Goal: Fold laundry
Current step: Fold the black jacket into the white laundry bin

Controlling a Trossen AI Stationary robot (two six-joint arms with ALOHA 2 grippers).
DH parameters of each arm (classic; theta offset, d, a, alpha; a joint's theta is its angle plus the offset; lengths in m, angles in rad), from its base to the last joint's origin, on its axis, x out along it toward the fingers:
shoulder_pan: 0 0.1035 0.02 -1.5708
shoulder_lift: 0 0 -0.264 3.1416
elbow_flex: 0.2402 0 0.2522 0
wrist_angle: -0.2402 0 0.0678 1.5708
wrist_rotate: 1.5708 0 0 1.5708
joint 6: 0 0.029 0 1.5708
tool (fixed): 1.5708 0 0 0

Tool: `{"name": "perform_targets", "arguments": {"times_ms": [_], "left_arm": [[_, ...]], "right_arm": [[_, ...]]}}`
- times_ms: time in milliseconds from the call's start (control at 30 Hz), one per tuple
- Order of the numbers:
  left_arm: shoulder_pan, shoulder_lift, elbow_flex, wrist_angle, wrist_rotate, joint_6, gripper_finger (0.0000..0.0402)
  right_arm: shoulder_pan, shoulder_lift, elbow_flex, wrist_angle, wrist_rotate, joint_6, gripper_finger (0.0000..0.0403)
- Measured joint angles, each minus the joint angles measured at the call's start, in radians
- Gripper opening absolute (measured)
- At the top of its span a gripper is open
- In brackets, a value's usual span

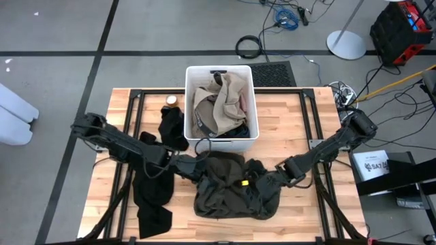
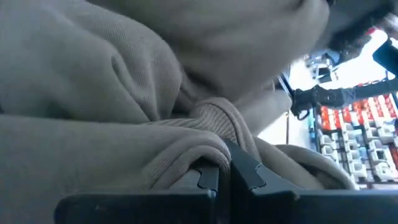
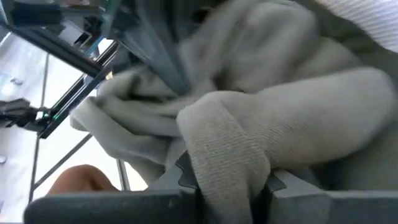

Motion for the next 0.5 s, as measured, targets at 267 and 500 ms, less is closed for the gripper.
{"name": "perform_targets", "arguments": {"times_ms": [267,500], "left_arm": [[0.000,0.102,0.003,0.204,-0.013,0.000,0.0011],[0.001,0.104,0.026,0.210,-0.051,0.018,0.0011]], "right_arm": [[-0.009,0.132,0.000,0.211,-0.009,-0.033,0.0059],[-0.013,0.233,0.000,0.412,-0.007,-0.095,0.0059]]}}
